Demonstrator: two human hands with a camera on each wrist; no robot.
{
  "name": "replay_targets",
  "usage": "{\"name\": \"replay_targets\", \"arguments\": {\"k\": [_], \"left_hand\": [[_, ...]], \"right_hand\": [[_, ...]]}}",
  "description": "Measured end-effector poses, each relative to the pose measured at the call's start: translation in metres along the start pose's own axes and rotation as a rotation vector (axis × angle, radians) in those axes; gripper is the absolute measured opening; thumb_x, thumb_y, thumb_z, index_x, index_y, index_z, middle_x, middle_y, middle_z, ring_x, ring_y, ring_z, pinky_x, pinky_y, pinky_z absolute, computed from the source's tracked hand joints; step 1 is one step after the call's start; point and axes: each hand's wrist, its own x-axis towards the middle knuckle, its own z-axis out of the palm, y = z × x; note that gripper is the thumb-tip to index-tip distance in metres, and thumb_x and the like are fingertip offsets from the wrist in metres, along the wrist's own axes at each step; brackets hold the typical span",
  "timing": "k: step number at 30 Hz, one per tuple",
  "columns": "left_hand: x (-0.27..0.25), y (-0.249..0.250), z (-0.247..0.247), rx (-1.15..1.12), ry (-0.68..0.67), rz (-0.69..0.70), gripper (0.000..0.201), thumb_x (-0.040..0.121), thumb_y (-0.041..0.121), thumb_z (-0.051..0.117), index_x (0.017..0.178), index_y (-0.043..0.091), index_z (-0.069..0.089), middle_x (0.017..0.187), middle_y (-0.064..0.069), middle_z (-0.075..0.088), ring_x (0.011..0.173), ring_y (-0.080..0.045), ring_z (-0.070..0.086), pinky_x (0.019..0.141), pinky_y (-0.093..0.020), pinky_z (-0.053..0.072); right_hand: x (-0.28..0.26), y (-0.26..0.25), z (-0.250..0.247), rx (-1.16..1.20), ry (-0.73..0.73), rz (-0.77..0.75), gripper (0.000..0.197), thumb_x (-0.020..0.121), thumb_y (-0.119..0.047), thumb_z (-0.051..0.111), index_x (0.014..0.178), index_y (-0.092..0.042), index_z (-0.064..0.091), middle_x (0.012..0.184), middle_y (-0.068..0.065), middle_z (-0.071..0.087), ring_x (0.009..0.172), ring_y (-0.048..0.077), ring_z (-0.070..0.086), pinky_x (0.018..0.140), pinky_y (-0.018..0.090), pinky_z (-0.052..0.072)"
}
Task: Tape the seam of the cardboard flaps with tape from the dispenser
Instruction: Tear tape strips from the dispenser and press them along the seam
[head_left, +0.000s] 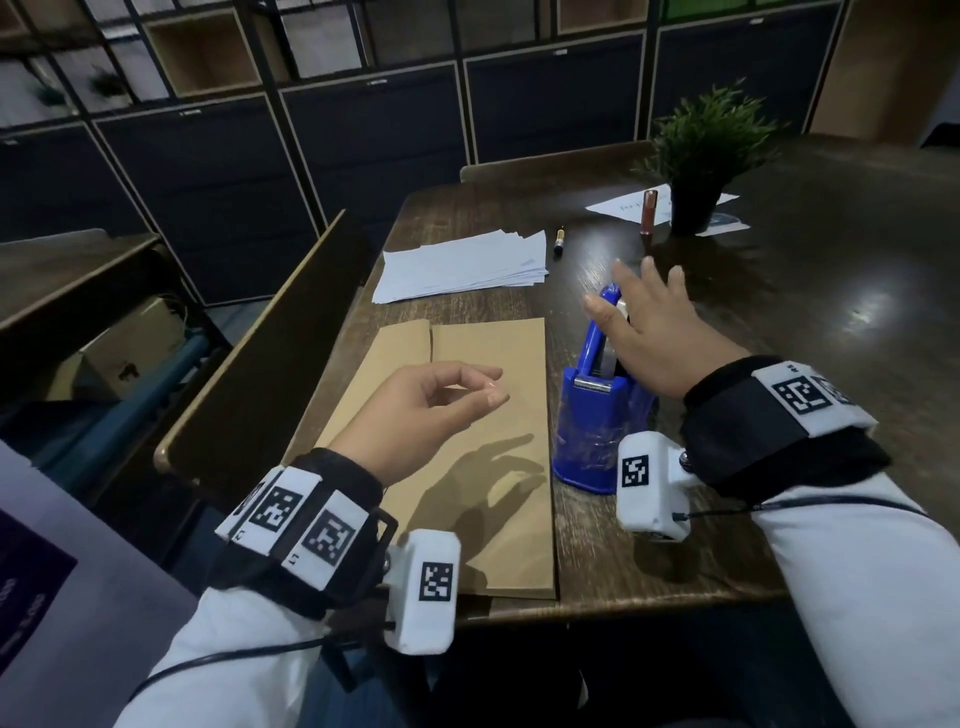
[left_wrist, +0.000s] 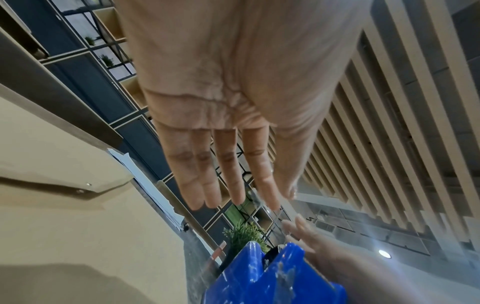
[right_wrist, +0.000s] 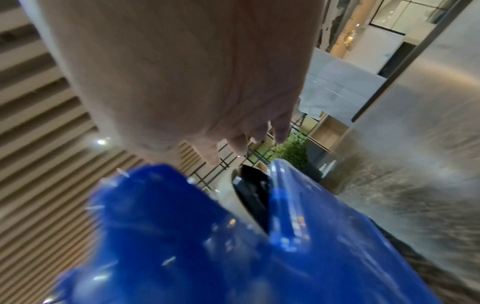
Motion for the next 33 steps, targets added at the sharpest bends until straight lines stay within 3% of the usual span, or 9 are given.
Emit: {"name": "replay_targets", "arguments": {"k": [3, 5, 7, 9, 13, 19, 21, 25, 33], "left_hand": [[-0.006, -0.004, -0.007, -0.039, 0.036, 0.03, 0.013, 0.091, 0.021, 0.06, 0.091, 0.021, 0.073, 0.119, 0.016, 0.065, 0.102, 0.0, 0.064, 0.092, -0.028, 0.049], [-0.011, -0.007, -0.012, -0.078, 0.067, 0.047, 0.024, 0.094, 0.012, 0.054, 0.09, 0.026, 0.073, 0.121, 0.016, 0.065, 0.108, -0.001, 0.062, 0.098, -0.034, 0.048], [-0.014, -0.009, -0.016, -0.098, 0.098, 0.049, 0.035, 0.095, 0.003, 0.048, 0.092, 0.028, 0.073, 0.122, 0.016, 0.063, 0.113, -0.002, 0.059, 0.102, -0.038, 0.046], [-0.018, -0.01, -0.019, -0.097, 0.125, 0.049, 0.042, 0.093, -0.003, 0.045, 0.093, 0.029, 0.073, 0.124, 0.017, 0.062, 0.117, -0.002, 0.057, 0.105, -0.04, 0.043], [-0.024, -0.015, -0.026, -0.12, 0.166, 0.064, 0.05, 0.086, -0.005, 0.044, 0.091, 0.034, 0.074, 0.125, 0.017, 0.062, 0.12, 0.0, 0.055, 0.109, -0.045, 0.038], [-0.03, -0.023, -0.032, -0.122, 0.158, 0.082, 0.056, 0.086, -0.01, 0.043, 0.091, 0.036, 0.073, 0.126, 0.016, 0.062, 0.122, 0.001, 0.052, 0.111, -0.048, 0.035], [-0.031, -0.025, -0.032, -0.127, 0.155, 0.093, 0.058, 0.086, -0.011, 0.043, 0.089, 0.039, 0.073, 0.125, 0.016, 0.063, 0.122, 0.0, 0.053, 0.11, -0.048, 0.036], [-0.034, -0.027, -0.036, -0.12, 0.163, 0.105, 0.058, 0.086, -0.012, 0.045, 0.088, 0.039, 0.072, 0.122, 0.016, 0.065, 0.12, 0.0, 0.055, 0.11, -0.045, 0.037], [-0.04, -0.036, -0.05, -0.109, 0.186, 0.054, 0.055, 0.085, -0.006, 0.044, 0.085, 0.041, 0.071, 0.112, 0.021, 0.068, 0.121, -0.005, 0.054, 0.108, -0.048, 0.038]], "right_hand": [[-0.016, -0.02, -0.004, -0.045, 0.147, -0.159, 0.052, 0.102, -0.033, 0.032, 0.152, -0.022, 0.02, 0.161, 0.003, 0.005, 0.148, 0.025, -0.008, 0.118, 0.042, 0.008], [-0.028, -0.039, -0.001, -0.026, 0.243, -0.316, 0.039, 0.101, -0.022, 0.039, 0.139, -0.016, 0.044, 0.153, 0.003, 0.028, 0.146, 0.021, 0.012, 0.114, 0.031, 0.017], [-0.038, -0.055, 0.006, 0.003, 0.281, -0.424, 0.028, 0.097, -0.016, 0.044, 0.12, -0.016, 0.059, 0.136, 0.0, 0.045, 0.132, 0.014, 0.035, 0.103, 0.024, 0.029], [-0.043, -0.068, 0.014, 0.044, 0.25, -0.463, 0.023, 0.093, -0.012, 0.046, 0.108, -0.017, 0.063, 0.124, -0.003, 0.05, 0.12, 0.011, 0.044, 0.094, 0.024, 0.037], [-0.046, -0.081, 0.032, 0.158, 0.142, -0.459, 0.021, 0.086, -0.01, 0.048, 0.099, -0.018, 0.062, 0.122, -0.007, 0.052, 0.116, 0.009, 0.048, 0.093, 0.032, 0.044], [-0.049, -0.092, 0.045, 0.347, 0.04, -0.445, 0.012, 0.087, -0.023, 0.059, 0.097, -0.021, 0.065, 0.12, -0.012, 0.056, 0.111, -0.003, 0.046, 0.087, 0.004, 0.029], [-0.049, -0.096, 0.046, 0.378, 0.058, -0.457, 0.008, 0.087, -0.025, 0.062, 0.093, -0.022, 0.066, 0.118, -0.012, 0.059, 0.11, -0.003, 0.048, 0.092, 0.012, 0.035], [-0.047, -0.102, 0.049, 0.355, 0.11, -0.489, 0.004, 0.087, -0.025, 0.063, 0.088, -0.022, 0.065, 0.111, -0.009, 0.061, 0.11, 0.008, 0.053, 0.098, 0.033, 0.041], [-0.051, -0.114, 0.061, 0.203, 0.27, -0.665, 0.004, 0.086, -0.026, 0.064, 0.086, -0.023, 0.066, 0.1, -0.007, 0.062, 0.102, 0.012, 0.051, 0.084, 0.026, 0.043]]}}
